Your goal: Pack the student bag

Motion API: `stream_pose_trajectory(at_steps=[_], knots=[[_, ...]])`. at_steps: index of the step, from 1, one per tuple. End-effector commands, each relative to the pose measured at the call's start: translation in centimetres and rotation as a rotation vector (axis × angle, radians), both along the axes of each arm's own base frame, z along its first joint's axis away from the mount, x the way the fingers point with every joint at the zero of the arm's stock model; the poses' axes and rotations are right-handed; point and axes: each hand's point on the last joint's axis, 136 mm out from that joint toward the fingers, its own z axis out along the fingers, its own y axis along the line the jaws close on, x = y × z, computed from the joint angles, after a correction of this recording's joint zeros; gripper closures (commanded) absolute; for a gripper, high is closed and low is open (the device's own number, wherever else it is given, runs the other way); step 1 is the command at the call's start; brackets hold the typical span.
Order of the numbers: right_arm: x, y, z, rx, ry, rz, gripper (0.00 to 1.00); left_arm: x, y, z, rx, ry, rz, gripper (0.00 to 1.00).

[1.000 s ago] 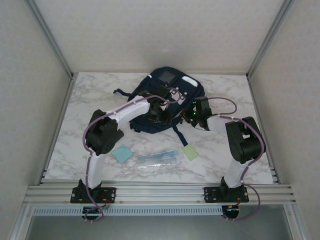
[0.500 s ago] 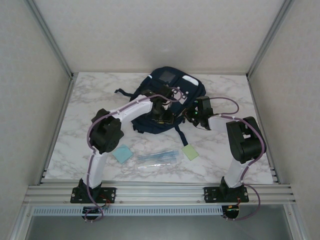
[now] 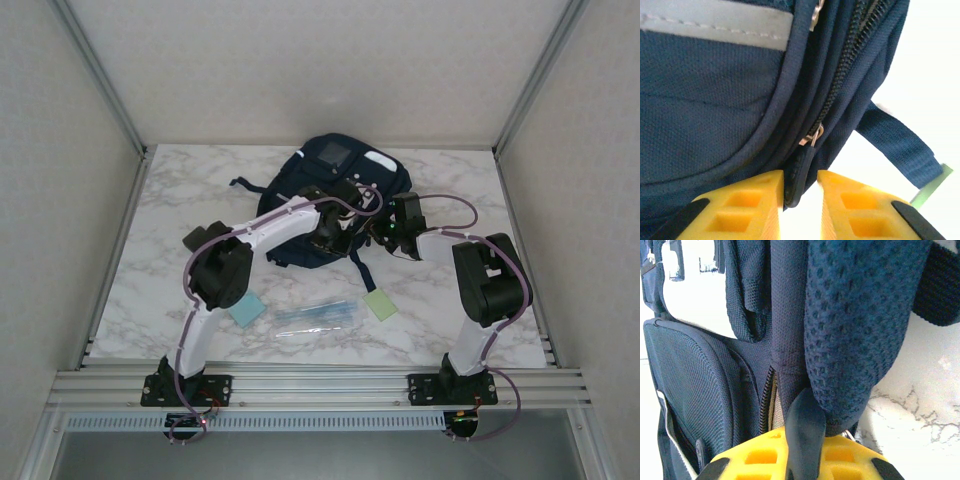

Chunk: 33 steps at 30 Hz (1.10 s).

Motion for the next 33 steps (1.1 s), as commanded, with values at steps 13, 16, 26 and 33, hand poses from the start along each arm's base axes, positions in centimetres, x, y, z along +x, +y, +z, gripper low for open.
stream_pose_trajectory(at_steps=[13, 16, 26, 33], knots=[[0.0, -1.0, 0.3, -0.070, -0.009, -0.005, 1.00, 1.7, 3.2, 1.0, 0.016, 0.013, 0.086, 1.00], [-0.1, -2.0, 0.0, -0.130, 0.001, -0.022, 1.00, 0.8, 3.9, 2.6, -0.019, 0.051, 0.085, 1.00], [0.9, -3.1, 0.7, -0.195, -0.020, -0.015, 1.00, -0.4, 8.9, 2.5, 0.077, 0.106, 0.105, 1.00], [1.8, -5.0, 0.9, -0.265, -0.022, -0.027, 1.00, -0.8, 13.0, 2.0, 0.195, 0.107, 0.117, 1.00]])
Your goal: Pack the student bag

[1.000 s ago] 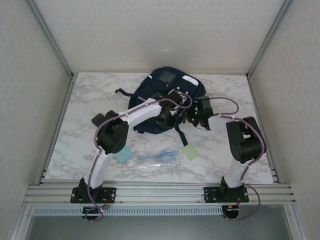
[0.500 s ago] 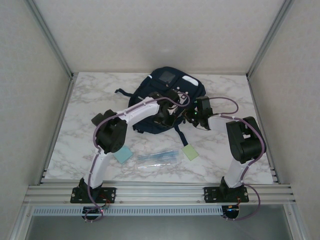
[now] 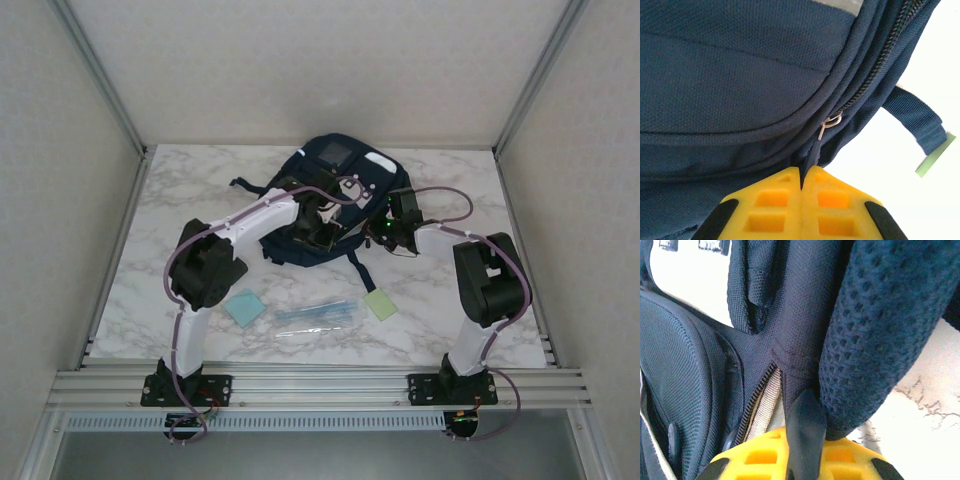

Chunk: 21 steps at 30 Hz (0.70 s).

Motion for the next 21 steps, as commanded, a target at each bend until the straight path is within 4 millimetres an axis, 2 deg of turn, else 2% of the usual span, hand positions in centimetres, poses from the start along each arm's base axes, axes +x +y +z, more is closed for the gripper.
stream_pose_trajectory(at_steps=[1, 5, 9, 12, 20, 21], knots=[[2.5, -5.4, 0.8, -0.160, -0.054, -0.120, 1.00, -1.3, 9.0, 0.0, 0.240, 0.067, 0.083, 1.00], [3.4, -5.6, 1.9, -0.147, -0.077, -0.106, 1.00, -2.0, 7.7, 1.1, 0.132, 0.062, 0.072, 1.00], [3.6, -3.6, 3.7, -0.040, -0.103, -0.053, 1.00, -1.0, 4.8, 2.0, 0.000, 0.039, 0.081, 1.00], [2.8, -2.4, 4.5, 0.015, -0.088, -0.020, 1.00, -0.2, 2.5, 2.3, -0.037, 0.020, 0.063, 1.00], [0.6, -1.9, 5.0, 0.056, -0.057, 0.003, 0.96, 1.1, -1.5, 4.5, -0.106, -0.064, 0.024, 1.00], [0.5, -1.8, 4.9, 0.064, -0.056, 0.007, 0.97, 1.0, -2.1, 4.6, -0.117, -0.067, 0.021, 0.97]])
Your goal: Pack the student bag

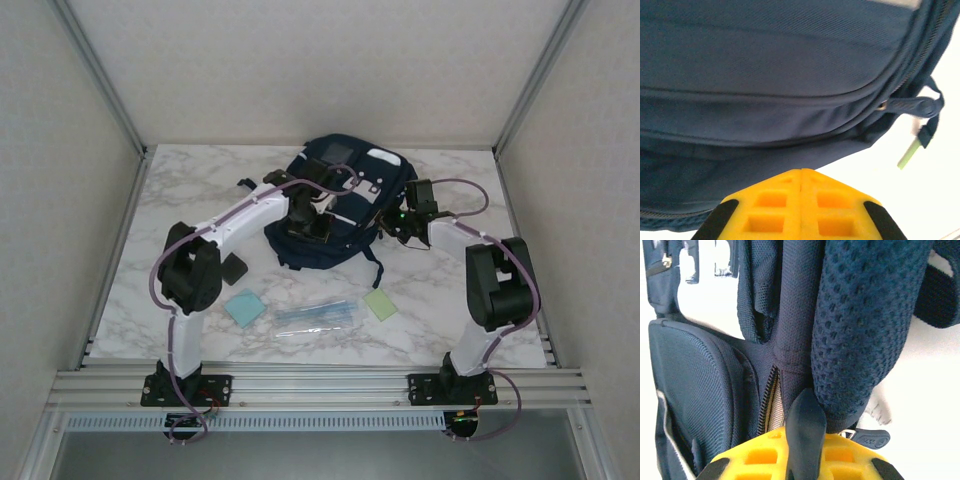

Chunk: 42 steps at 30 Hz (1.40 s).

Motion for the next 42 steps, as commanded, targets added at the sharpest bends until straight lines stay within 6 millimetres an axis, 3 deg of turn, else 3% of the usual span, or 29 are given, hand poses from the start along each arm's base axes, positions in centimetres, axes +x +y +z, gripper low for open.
stream_pose_trajectory(at_steps=[1, 4, 5, 9, 16, 28, 33, 42], knots=[[-0.4, 1.0, 2.2, 0.059, -0.041, 0.031, 0.99, 0.4, -2.2, 0.7, -0.054, -0.007, 0.007, 0.89], [-0.4, 1.6, 2.4, 0.088, -0.044, 0.040, 1.00, -0.1, -3.7, -0.2, -0.073, 0.049, 0.045, 0.56], [-0.4, 1.7, 2.5, 0.094, -0.048, 0.041, 1.00, -0.3, -4.0, -0.6, -0.076, 0.067, 0.061, 0.50], [-0.4, 2.4, 2.9, 0.099, -0.062, 0.054, 1.00, -1.1, -4.5, -1.8, -0.081, 0.143, 0.159, 0.42], [-0.3, 2.9, 2.1, 0.109, -0.051, 0.046, 1.00, -1.9, -6.1, -2.5, -0.227, 0.262, 0.372, 0.40], [-0.5, 3.2, 1.8, 0.114, -0.056, 0.034, 1.00, -0.3, -8.2, -5.0, -0.481, 0.378, 0.728, 0.39], [-0.6, 3.2, 1.6, 0.108, -0.054, 0.032, 1.00, -0.5, -8.3, -5.7, -0.421, 0.360, 0.686, 0.41], [-0.7, 2.8, 0.9, 0.076, -0.050, 0.023, 1.00, -3.2, -6.8, -5.9, -0.148, 0.280, 0.373, 0.70]])
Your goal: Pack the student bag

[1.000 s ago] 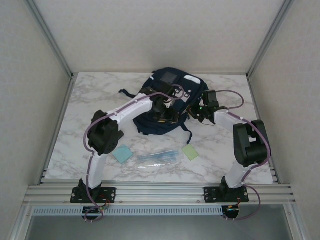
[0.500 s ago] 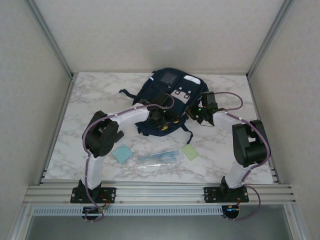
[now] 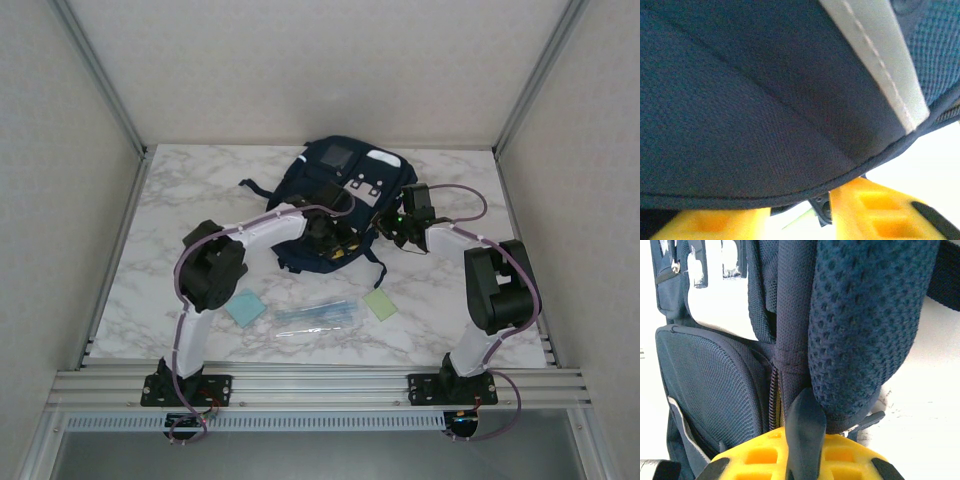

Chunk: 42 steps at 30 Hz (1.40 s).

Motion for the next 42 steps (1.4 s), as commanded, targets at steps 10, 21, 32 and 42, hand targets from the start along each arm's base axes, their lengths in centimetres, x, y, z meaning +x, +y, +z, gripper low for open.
stream_pose_trajectory(at_steps=[10, 21, 32, 42], knots=[[0.2, 3.0, 1.3, 0.069, -0.059, 0.037, 1.00, -5.5, 3.0, 1.3, 0.208, -0.011, -0.371, 0.64], [-1.8, 7.0, -2.9, 0.231, -0.008, -0.091, 1.00, -2.4, 4.9, 4.0, -0.015, -0.045, 0.119, 0.40], [-2.2, 7.8, -3.9, 0.247, 0.021, -0.086, 1.00, -1.6, 6.6, 0.9, -0.134, 0.038, 0.480, 0.39], [-2.4, 7.9, -4.0, 0.242, 0.031, -0.076, 1.00, 1.5, 8.0, 1.2, -0.249, 0.008, 0.698, 0.46]])
